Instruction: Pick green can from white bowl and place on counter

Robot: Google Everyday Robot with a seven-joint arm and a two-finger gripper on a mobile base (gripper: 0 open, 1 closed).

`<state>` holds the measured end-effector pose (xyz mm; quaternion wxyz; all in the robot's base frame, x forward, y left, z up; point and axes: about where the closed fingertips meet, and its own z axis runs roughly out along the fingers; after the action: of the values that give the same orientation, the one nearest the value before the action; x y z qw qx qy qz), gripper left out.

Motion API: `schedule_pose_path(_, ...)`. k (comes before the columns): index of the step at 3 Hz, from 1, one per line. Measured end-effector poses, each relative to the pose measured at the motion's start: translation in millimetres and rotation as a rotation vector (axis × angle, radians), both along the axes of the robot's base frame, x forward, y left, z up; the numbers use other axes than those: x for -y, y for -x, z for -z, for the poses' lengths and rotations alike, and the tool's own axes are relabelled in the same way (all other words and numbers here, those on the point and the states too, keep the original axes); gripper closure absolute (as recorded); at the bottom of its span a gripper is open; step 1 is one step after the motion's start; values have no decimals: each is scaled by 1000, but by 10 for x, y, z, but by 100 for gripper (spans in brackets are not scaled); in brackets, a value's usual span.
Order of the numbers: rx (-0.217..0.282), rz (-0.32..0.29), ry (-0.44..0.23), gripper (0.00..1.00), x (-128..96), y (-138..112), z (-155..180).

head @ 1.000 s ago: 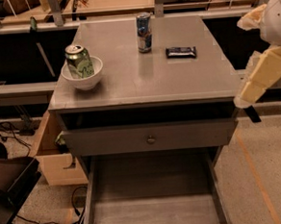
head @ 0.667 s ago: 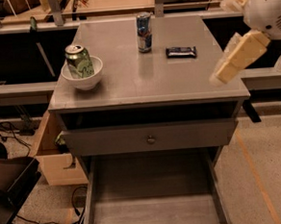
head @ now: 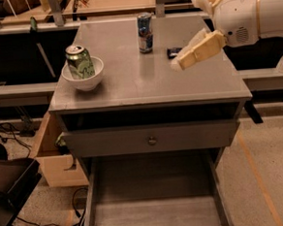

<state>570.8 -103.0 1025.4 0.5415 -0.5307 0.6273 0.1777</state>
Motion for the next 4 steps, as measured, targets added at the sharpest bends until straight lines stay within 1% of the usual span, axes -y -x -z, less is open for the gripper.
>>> schedule_pose_path(1,2,-33,-71,0,-169,-4,-77)
schedule_pose_path(2,2,-31,-67,0,-160,-4,-72)
schedule_pose_path(3,-14,-58,-70,0,-412,-170,-14)
schedule_pose_path(4,-40,-112,-102,0,-894,-517,64)
